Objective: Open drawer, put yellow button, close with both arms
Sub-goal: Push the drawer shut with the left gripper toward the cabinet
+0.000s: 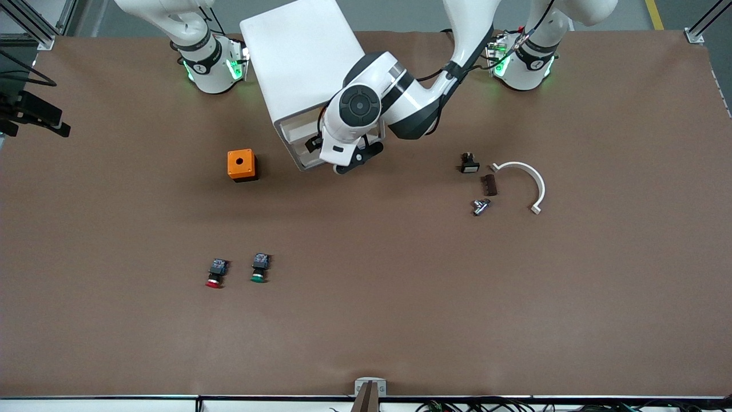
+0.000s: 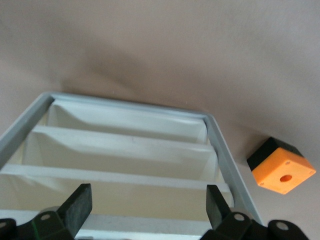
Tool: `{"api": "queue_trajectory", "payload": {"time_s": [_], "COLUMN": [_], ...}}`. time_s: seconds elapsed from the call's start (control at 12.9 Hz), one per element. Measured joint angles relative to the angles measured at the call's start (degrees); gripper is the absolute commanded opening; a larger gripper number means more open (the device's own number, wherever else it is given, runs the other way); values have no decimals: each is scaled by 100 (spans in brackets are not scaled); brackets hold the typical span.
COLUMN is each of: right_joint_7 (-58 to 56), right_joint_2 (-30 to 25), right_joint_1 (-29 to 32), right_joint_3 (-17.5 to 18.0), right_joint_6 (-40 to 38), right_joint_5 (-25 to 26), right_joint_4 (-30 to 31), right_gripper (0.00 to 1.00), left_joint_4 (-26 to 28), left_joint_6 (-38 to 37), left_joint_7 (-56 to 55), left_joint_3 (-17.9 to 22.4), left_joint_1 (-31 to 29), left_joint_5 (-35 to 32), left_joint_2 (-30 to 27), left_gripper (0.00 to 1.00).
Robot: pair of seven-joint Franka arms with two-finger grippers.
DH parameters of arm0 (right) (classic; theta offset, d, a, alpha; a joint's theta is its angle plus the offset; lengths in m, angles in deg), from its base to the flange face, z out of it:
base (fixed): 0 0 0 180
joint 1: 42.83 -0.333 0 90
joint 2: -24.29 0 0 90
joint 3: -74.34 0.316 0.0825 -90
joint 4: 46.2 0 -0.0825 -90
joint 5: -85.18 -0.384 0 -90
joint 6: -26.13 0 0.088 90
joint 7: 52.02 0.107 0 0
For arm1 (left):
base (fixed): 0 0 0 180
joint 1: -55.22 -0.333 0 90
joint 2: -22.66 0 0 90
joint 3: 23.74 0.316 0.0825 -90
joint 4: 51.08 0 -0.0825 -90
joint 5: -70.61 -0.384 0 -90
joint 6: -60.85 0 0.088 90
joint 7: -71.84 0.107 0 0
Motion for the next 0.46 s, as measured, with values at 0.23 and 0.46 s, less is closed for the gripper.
{"api": "queue_trajectory", "payload": {"time_s": [0.23,0.46], "right_joint_7": [0,-1], "right_joint_2": [-242,-475], "right_joint_1": [-6,334], "right_joint_3": [1,341], "right_joint_6": [200,369], "right_joint_5": [12,22], "right_joint_4": [316,613], "right_gripper": [100,100], "left_joint_4": [84,115], "left_joint_6": [0,0], "left_joint_7": [0,0], "left_joint_3": [0,2], "left_joint_1": [9,17], "left_joint_5": [284,476], "left_joint_2": [0,1], "left_gripper": [100,100]}}
